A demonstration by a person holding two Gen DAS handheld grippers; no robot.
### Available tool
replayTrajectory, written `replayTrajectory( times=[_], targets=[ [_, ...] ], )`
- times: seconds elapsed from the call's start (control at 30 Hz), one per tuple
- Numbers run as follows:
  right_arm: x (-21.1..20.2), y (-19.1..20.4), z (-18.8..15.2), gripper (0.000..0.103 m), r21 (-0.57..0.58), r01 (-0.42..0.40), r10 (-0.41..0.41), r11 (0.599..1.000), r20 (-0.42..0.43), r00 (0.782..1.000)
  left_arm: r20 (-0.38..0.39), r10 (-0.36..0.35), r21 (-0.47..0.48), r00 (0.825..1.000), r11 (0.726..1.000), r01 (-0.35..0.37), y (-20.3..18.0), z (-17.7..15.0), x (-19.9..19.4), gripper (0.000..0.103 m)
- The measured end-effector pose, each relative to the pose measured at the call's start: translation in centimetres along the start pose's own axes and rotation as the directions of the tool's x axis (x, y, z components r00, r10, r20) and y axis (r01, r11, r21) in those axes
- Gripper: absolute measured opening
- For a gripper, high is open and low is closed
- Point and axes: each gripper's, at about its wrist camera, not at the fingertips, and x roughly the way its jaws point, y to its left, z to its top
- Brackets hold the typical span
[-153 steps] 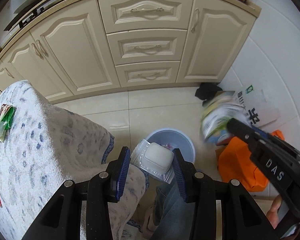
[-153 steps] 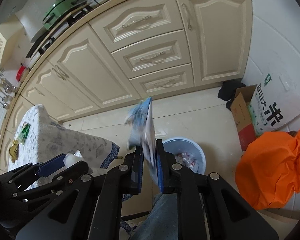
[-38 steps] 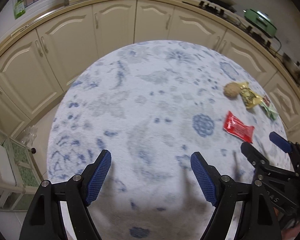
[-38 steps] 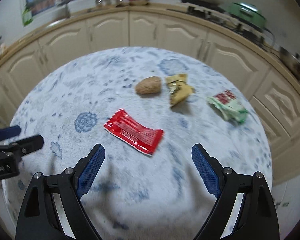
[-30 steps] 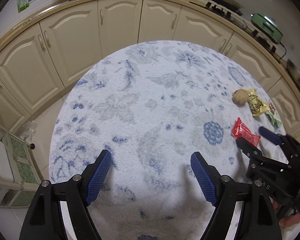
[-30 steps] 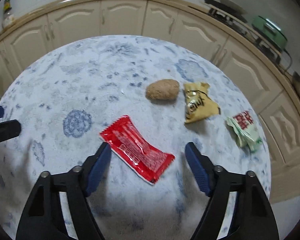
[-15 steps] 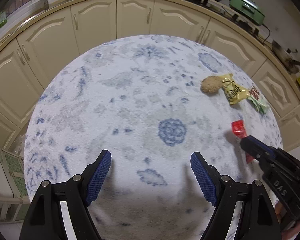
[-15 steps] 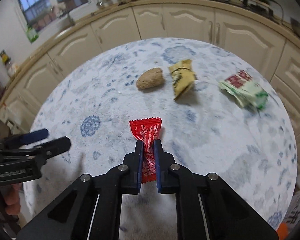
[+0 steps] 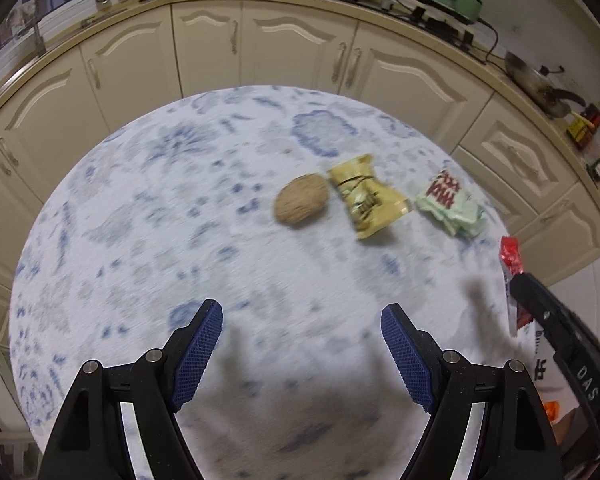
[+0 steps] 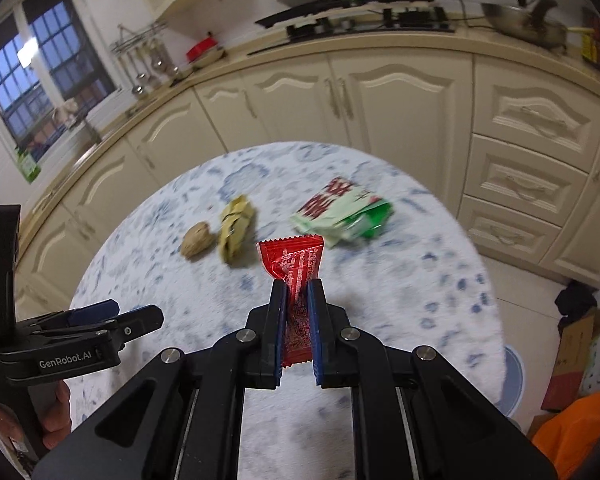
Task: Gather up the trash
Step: 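Grasp the red packet with the right tool while the left tool grasps the yellow string-tied packet, then carry the red packet and yellow packet over the light blue bin with both tools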
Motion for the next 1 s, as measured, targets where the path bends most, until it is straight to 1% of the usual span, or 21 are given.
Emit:
replayTrajectory(
  times=[0.07,0.17,0.27,0.37,0.4,0.43,0.47,0.5,0.53,0.57,0.6,0.67,0.73,0.8,0.87,1.0],
  targets=[
    [0.0,-1.0,0.4,0.010,0.024,-0.003,0.003,1.000,0.007,1.000,-0.002,-0.014,-0.004,1.000,1.000,0.014,-1.1,1.2,0.8,0.078],
    [-0.1,-2.5,1.2,0.010,0.065,0.027,-0.030,0.997,0.033,0.999,-0.007,-0.017,-0.008,1.000,1.000,0.017,-2.9,3.3,2.5,0.077],
    [-0.4,-3.7,1.7,0.010,0.093,0.049,-0.055,0.994,0.062,0.997,-0.040,-0.017,-0.038,0.999,0.999,0.016,-4.0,5.2,5.3,0.071],
    [-0.2,-4.7,2.3,0.010,0.114,0.047,-0.054,0.992,0.065,0.996,-0.064,0.005,-0.046,0.998,0.999,-0.008,-4.7,6.1,7.7,0.064],
    [-0.1,-4.9,2.4,0.010,0.121,0.046,-0.053,0.992,0.063,0.997,-0.077,0.020,-0.044,0.997,0.999,-0.023,-4.9,6.4,8.7,0.058],
    [0.1,-5.2,2.5,0.010,0.122,0.044,-0.051,0.992,0.060,0.997,-0.087,0.035,-0.047,0.996,0.998,-0.039,-4.9,6.6,9.5,0.044],
    [0.2,-5.4,2.6,0.010,0.126,0.042,-0.050,0.991,0.059,0.997,-0.065,0.063,-0.042,0.996,0.997,-0.066,-5.1,6.7,9.7,0.040],
    [0.4,-5.6,2.7,0.010,0.129,0.043,-0.051,0.991,0.057,0.997,-0.033,0.089,-0.030,0.995,0.995,-0.090,-5.3,6.8,9.7,0.023],
    [0.5,-5.8,2.7,0.010,0.128,0.044,-0.051,0.991,0.055,0.997,-0.021,0.084,-0.022,0.996,0.996,-0.085,-5.5,6.8,9.7,0.023],
    [0.6,-5.9,2.7,0.010,0.129,0.046,-0.054,0.991,0.056,0.997,-0.017,0.057,-0.014,0.998,0.998,-0.058,-5.6,6.7,9.7,0.022],
    [0.7,-6.0,2.7,0.010,0.128,0.047,-0.055,0.991,0.054,0.997,-0.026,0.033,-0.009,0.999,0.999,-0.033,-5.5,6.6,9.9,0.020],
    [0.9,-6.1,2.7,0.010,0.133,0.043,-0.050,0.990,0.049,0.998,-0.020,0.044,-0.001,0.999,0.999,-0.044,-5.5,6.2,9.7,0.019],
    [1.0,-6.2,2.7,0.010,0.132,0.042,-0.049,0.990,0.047,0.998,0.008,0.061,0.015,0.998,0.998,-0.062,-5.5,5.7,9.0,0.018],
    [1.0,-6.2,2.7,0.010,0.130,0.041,-0.048,0.991,0.046,0.998,0.008,0.052,0.027,0.999,0.998,-0.052,-5.6,5.1,8.4,0.018],
    [0.9,-6.1,2.7,0.010,0.133,0.036,-0.043,0.990,0.046,0.998,-0.008,0.040,0.046,0.999,0.998,-0.039,-5.8,4.3,8.2,0.018],
    [0.6,-6.0,2.7,0.010,0.138,0.039,-0.046,0.990,0.048,0.998,-0.003,0.026,0.070,1.000,0.997,-0.025,-6.5,2.9,6.9,0.018]
  ],
)
